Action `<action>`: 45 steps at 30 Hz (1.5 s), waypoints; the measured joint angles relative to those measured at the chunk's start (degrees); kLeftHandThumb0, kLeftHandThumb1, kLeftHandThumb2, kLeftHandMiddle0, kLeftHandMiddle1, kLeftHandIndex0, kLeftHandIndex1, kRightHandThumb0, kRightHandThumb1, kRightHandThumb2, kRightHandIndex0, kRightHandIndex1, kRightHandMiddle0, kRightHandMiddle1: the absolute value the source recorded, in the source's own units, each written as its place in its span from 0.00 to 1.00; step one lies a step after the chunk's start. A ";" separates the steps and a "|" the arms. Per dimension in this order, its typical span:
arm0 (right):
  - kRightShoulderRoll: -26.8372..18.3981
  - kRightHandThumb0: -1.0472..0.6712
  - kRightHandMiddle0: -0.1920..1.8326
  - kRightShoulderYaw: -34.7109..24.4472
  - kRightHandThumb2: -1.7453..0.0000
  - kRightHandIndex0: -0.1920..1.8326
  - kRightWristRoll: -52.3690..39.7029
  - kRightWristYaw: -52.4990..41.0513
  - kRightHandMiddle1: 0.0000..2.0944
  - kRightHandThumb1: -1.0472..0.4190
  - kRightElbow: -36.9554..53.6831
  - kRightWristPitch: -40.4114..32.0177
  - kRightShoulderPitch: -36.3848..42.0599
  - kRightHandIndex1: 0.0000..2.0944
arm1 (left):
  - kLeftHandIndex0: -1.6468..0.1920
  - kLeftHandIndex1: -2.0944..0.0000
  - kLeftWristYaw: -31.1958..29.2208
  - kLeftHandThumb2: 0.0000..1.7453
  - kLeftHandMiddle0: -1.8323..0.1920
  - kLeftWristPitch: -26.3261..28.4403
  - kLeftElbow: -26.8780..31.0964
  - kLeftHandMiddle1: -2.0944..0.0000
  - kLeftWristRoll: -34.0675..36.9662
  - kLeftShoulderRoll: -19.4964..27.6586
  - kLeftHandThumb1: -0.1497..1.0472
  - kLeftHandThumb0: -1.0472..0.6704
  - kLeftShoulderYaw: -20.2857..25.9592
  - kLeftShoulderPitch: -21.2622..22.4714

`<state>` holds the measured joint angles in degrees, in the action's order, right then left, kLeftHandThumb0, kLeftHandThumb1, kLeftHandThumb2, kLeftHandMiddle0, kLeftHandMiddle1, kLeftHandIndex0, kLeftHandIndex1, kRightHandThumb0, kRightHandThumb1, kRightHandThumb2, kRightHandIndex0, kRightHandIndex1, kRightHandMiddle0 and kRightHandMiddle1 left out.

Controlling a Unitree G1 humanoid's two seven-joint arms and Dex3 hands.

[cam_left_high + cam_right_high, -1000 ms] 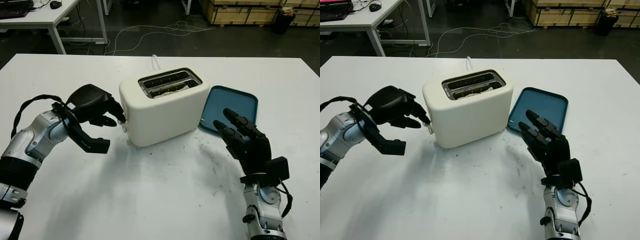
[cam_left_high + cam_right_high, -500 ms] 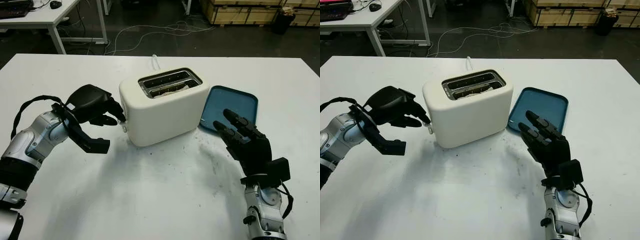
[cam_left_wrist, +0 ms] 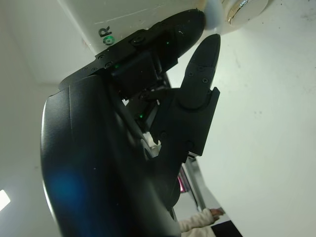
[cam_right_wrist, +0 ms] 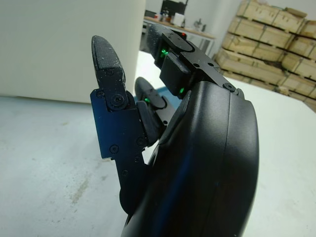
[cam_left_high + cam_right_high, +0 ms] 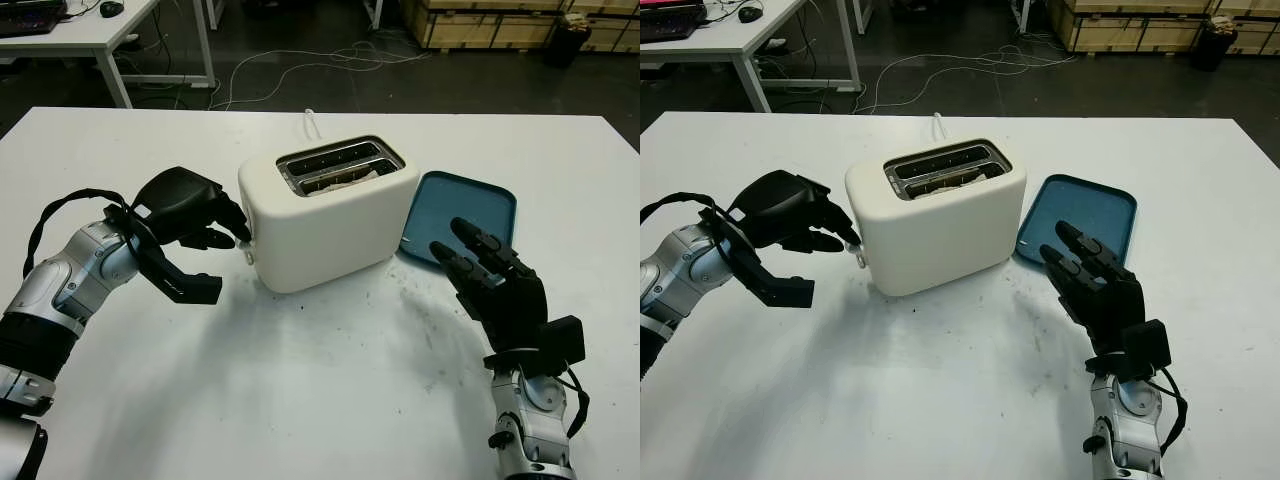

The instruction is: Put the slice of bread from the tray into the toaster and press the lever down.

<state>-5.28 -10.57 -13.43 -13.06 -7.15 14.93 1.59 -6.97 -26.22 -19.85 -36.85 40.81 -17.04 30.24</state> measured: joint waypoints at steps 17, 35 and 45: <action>-1.47 0.31 0.45 -1.70 0.98 0.46 -0.99 -1.95 0.00 0.09 0.88 0.17 2.35 0.00 | 0.25 0.99 8.29 0.01 0.54 9.28 -4.82 0.43 4.53 -10.90 0.88 0.42 0.59 -3.49; -2.39 0.33 0.45 -1.74 0.98 0.47 -1.00 -2.61 0.00 0.09 0.74 0.31 1.50 0.00 | 0.22 0.98 16.36 0.01 0.51 3.81 -17.97 0.49 6.24 -14.19 0.88 0.42 -0.09 0.28; -2.42 0.31 0.45 -1.77 0.98 0.47 -1.10 -3.50 0.00 0.09 0.85 0.40 1.98 0.00 | 0.24 0.99 19.75 0.01 0.58 4.81 -15.12 0.27 6.42 -14.50 0.89 0.41 -0.09 -2.07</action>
<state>-7.69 -12.34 -14.53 -16.56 -6.30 15.33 3.57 12.79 -21.40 -34.97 -30.42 26.31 -17.12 28.17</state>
